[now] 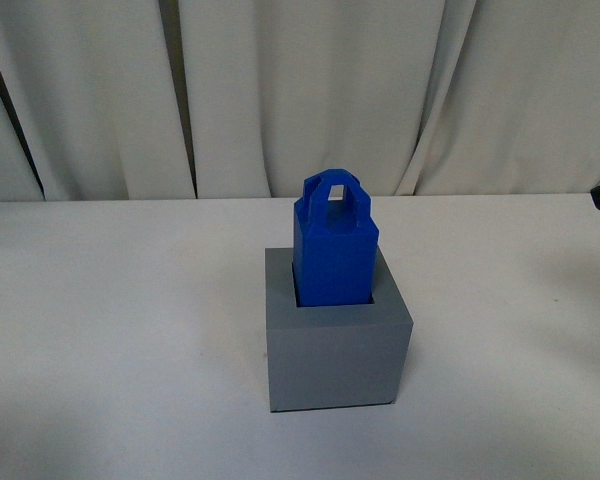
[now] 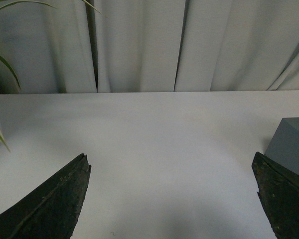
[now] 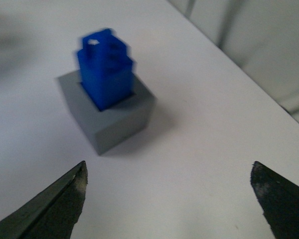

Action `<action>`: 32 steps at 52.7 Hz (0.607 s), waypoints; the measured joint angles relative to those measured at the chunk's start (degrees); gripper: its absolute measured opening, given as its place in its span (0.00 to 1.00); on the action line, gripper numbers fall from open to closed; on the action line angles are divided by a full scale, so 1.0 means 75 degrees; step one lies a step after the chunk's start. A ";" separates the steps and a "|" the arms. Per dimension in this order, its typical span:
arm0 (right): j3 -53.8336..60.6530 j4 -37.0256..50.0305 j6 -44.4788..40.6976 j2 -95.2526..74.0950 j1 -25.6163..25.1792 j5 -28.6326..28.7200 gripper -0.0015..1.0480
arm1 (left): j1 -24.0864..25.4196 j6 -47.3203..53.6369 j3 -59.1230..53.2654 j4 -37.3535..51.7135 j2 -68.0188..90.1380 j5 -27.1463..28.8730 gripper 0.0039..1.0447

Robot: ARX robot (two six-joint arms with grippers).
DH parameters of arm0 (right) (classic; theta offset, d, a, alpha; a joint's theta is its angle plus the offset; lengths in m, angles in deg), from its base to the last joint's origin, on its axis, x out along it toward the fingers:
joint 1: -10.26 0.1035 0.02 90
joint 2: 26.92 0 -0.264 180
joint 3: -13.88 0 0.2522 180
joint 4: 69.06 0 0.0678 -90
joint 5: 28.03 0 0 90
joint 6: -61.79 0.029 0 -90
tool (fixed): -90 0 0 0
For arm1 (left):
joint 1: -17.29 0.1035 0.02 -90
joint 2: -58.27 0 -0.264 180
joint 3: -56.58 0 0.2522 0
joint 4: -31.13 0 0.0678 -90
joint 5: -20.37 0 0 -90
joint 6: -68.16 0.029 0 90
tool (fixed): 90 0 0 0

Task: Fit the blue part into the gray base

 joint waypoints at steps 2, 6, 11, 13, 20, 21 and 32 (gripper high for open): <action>0.0455 0.1090 0.0562 0.0187 0.0114 -0.0935 0.88 | 0.0000 -0.0003 0.0000 0.0000 0.0000 -0.0003 0.94; 0.1862 0.4095 0.2270 0.0688 0.0309 -0.3599 0.76 | 0.0000 0.0000 0.0000 0.0000 0.0003 -0.0012 0.94; 0.3150 0.6577 0.4057 0.1160 0.0344 -0.5421 0.62 | 0.0000 -0.0003 0.0000 0.0000 0.0000 0.0000 0.94; 0.3672 0.7525 0.4969 0.1434 0.0332 -0.5858 0.54 | 0.0000 0.0000 0.0000 0.0000 0.0000 0.0015 0.94; 0.4529 0.8224 0.5820 0.2005 0.0329 -0.5931 0.34 | 0.0000 0.0000 0.0000 0.0000 0.0000 -0.0006 0.94; 0.4660 0.8253 0.5872 0.2081 0.0329 -0.5931 0.30 | 0.0000 0.0000 0.0000 0.0000 0.0000 -0.0006 0.94; 0.5677 0.8346 0.6137 0.2888 0.0347 -0.5910 0.02 | 0.0000 0.0000 0.0000 0.0000 0.0000 0.0000 0.94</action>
